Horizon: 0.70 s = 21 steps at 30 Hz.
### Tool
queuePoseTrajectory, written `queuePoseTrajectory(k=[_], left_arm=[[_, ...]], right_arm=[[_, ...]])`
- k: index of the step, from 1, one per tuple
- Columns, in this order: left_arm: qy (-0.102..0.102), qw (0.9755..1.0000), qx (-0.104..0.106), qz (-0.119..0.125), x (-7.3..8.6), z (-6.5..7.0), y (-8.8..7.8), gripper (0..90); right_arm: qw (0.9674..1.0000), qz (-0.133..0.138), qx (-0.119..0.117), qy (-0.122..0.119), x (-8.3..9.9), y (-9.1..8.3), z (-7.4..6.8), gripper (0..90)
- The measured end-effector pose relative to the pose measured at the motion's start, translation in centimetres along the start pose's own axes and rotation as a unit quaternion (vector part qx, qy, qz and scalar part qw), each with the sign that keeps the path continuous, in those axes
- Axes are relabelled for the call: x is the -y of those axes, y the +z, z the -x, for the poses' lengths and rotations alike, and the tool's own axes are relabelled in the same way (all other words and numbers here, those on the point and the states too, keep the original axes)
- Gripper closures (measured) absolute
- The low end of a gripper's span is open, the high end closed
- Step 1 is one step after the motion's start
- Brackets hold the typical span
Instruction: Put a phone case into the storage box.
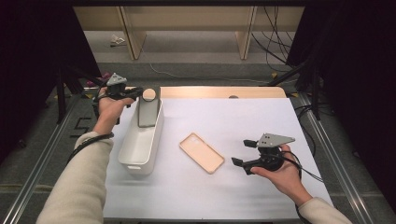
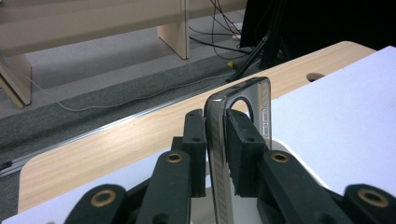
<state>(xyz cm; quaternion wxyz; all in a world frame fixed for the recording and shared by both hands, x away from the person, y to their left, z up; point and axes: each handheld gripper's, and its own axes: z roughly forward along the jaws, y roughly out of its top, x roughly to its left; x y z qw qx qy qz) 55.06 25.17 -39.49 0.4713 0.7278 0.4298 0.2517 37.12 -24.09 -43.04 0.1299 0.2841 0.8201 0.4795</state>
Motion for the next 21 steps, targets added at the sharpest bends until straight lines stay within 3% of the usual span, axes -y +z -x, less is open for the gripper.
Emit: queuePoseTrajectory(k=[13,21], left_arm=[[0.021,0.9993,-0.025,-0.02,-0.3,0.3,0.6,76.6],[0.035,0.9981,-0.036,-0.035,-0.4,0.6,1.1,69.8]], right_arm=[[1.0,-0.001,0.0,0.0,0.0,0.0,0.0,16.6],[1.0,-0.001,-0.001,0.001,0.0,0.0,0.0,16.6]])
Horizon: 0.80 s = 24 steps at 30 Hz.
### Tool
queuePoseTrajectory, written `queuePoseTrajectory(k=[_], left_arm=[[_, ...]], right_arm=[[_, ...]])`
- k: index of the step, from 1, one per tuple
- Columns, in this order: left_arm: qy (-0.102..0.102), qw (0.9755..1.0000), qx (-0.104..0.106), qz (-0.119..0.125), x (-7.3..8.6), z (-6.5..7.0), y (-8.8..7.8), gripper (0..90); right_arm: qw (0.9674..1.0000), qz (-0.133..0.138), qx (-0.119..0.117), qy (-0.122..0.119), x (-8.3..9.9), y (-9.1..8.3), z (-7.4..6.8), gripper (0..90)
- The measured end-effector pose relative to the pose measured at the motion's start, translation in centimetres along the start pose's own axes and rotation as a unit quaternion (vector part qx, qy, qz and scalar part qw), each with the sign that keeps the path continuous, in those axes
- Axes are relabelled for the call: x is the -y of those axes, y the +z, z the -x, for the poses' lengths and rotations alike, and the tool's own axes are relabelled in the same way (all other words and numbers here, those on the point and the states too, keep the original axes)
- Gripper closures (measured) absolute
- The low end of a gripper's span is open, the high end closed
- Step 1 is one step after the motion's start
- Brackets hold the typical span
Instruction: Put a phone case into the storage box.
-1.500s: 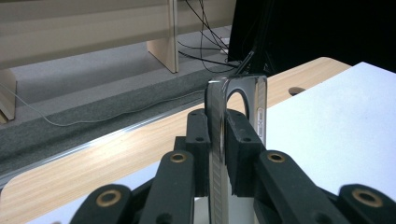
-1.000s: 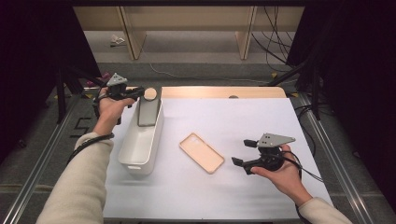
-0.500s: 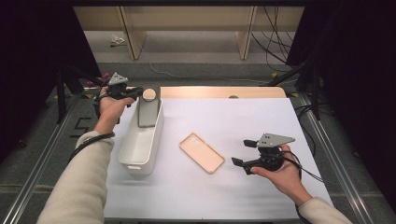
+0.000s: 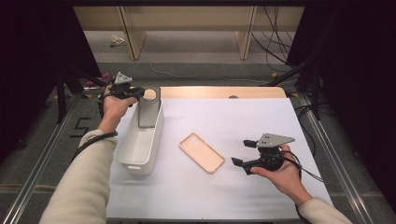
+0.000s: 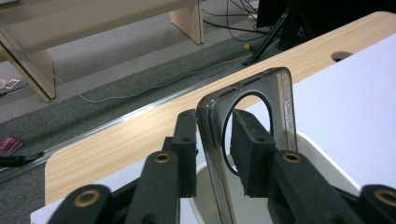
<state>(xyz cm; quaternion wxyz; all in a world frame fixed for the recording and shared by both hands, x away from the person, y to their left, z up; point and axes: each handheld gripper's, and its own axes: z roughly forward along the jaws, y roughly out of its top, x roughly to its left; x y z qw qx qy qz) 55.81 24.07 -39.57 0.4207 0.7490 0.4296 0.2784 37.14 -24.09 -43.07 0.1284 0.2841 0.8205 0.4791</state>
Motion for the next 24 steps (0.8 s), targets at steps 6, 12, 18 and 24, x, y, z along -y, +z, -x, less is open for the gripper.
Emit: queuePoseTrajectory(k=[6,12,18,24], left_arm=[[0.008,0.9999,-0.001,-0.012,-0.08,0.18,0.2,64.4],[0.02,0.9995,-0.002,-0.023,-0.25,0.35,0.43,59.6],[0.018,0.9994,-0.007,-0.029,-0.48,0.53,0.73,55.5],[-0.011,0.9988,-0.024,-0.04,-0.6,0.53,0.86,43.8]], right_arm=[[1.0,-0.001,0.0,-0.001,0.01,0.01,0.02,16.6],[1.0,-0.001,-0.001,-0.001,-0.02,0.02,-0.04,16.6],[1.0,-0.001,0.0,-0.001,0.0,0.02,-0.01,16.5],[1.0,-0.001,-0.001,-0.001,0.01,0.03,0.0,16.6]])
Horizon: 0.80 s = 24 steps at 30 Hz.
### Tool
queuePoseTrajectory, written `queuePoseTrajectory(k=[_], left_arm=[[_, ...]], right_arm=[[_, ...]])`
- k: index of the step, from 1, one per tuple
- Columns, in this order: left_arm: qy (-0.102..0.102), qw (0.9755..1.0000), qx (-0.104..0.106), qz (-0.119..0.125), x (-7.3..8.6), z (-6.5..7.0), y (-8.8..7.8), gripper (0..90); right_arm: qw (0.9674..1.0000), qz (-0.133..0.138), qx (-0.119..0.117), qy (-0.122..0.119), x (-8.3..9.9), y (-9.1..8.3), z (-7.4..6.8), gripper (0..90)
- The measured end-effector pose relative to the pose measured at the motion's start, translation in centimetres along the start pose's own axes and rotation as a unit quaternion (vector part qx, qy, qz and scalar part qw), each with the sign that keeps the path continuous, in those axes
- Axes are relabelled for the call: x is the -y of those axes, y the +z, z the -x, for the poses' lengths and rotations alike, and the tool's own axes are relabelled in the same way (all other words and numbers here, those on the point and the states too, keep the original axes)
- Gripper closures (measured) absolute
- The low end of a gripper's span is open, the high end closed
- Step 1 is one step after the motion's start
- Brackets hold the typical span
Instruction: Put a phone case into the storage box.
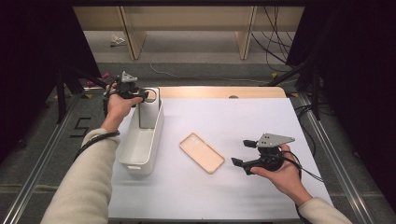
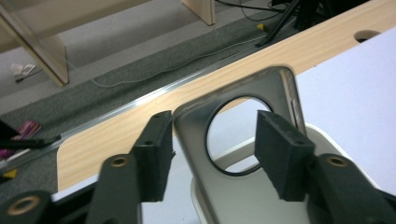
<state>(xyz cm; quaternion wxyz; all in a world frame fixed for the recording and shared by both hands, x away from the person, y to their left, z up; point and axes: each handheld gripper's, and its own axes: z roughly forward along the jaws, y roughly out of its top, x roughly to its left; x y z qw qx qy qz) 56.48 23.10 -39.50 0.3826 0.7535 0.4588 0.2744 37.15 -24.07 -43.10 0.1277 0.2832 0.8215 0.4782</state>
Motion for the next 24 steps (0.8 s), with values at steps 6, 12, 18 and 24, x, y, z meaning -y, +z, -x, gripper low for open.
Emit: queuePoseTrajectory(k=[6,12,18,24], left_arm=[[-0.016,0.9998,-0.006,-0.006,-0.3,0.3,-0.3,26.6],[-0.018,0.9998,0.002,-0.011,-0.4,0.8,-1.3,21.3],[-0.02,0.9996,0.0,-0.02,0.0,1.2,-2.8,14.6],[-0.02,0.9997,0.01,0.004,0.7,2.4,-5.0,4.3]], right_arm=[[1.0,0.0,0.0,-0.001,0.0,0.0,0.0,16.5],[1.0,0.0,0.001,-0.001,0.0,0.1,0.0,16.5],[1.0,-0.003,0.002,0.0,0.0,0.2,0.0,16.5],[1.0,-0.005,0.006,0.001,0.0,0.1,0.2,16.6]])
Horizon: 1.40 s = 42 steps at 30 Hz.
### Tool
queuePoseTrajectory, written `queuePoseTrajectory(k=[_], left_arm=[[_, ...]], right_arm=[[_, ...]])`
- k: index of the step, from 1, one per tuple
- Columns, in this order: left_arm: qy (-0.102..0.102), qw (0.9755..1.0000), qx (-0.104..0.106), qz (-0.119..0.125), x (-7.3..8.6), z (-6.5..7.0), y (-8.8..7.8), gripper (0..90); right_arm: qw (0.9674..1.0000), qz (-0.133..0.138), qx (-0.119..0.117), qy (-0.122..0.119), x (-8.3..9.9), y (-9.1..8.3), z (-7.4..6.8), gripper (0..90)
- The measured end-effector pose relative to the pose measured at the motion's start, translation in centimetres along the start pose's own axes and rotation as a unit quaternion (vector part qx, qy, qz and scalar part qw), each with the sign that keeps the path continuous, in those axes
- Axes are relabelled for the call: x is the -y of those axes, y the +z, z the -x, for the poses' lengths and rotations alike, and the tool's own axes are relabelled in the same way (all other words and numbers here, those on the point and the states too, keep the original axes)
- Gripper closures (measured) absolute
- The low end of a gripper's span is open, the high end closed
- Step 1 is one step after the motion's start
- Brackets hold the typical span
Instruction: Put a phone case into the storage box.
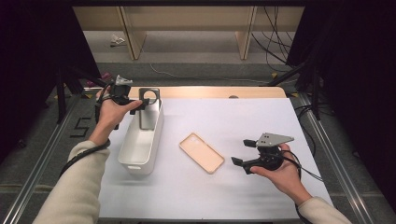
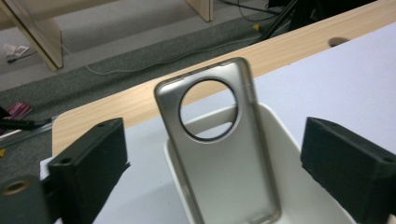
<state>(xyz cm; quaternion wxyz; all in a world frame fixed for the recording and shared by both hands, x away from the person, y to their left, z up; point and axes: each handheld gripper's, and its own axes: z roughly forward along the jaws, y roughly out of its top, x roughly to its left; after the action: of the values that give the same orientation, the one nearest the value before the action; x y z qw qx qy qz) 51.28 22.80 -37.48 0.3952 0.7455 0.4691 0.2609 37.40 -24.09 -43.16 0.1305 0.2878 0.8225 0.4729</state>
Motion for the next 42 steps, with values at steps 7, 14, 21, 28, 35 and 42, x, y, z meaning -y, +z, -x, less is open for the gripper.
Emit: queuePoseTrajectory(k=[7,14,21,28,35,42], left_arm=[[-0.005,0.9985,0.04,0.037,2.2,2.5,-3.0,0.3],[-0.008,0.9963,0.07,0.049,5.5,4.7,-5.1,0.0],[-0.017,0.9947,0.078,0.064,7.3,6.4,-7.0,0.0],[0.008,0.9919,0.096,0.082,9.3,9.1,-8.2,0.0],[0.039,0.9882,0.1,0.109,11.1,11.1,-9.4,0.0],[0.059,0.9875,0.11,0.096,12.5,12.3,-9.4,0.0]], right_arm=[[1.0,-0.001,0.001,0.003,0.0,0.2,0.2,16.6],[1.0,-0.003,0.003,0.005,0.0,0.1,0.3,16.6],[1.0,-0.003,0.003,0.003,-0.1,0.1,0.3,16.5],[1.0,-0.002,0.002,0.006,-0.1,0.1,0.4,16.5],[1.0,0.001,0.002,0.008,-0.2,0.1,0.5,16.6],[1.0,0.001,0.003,0.009,-0.2,0.1,0.4,16.6]])
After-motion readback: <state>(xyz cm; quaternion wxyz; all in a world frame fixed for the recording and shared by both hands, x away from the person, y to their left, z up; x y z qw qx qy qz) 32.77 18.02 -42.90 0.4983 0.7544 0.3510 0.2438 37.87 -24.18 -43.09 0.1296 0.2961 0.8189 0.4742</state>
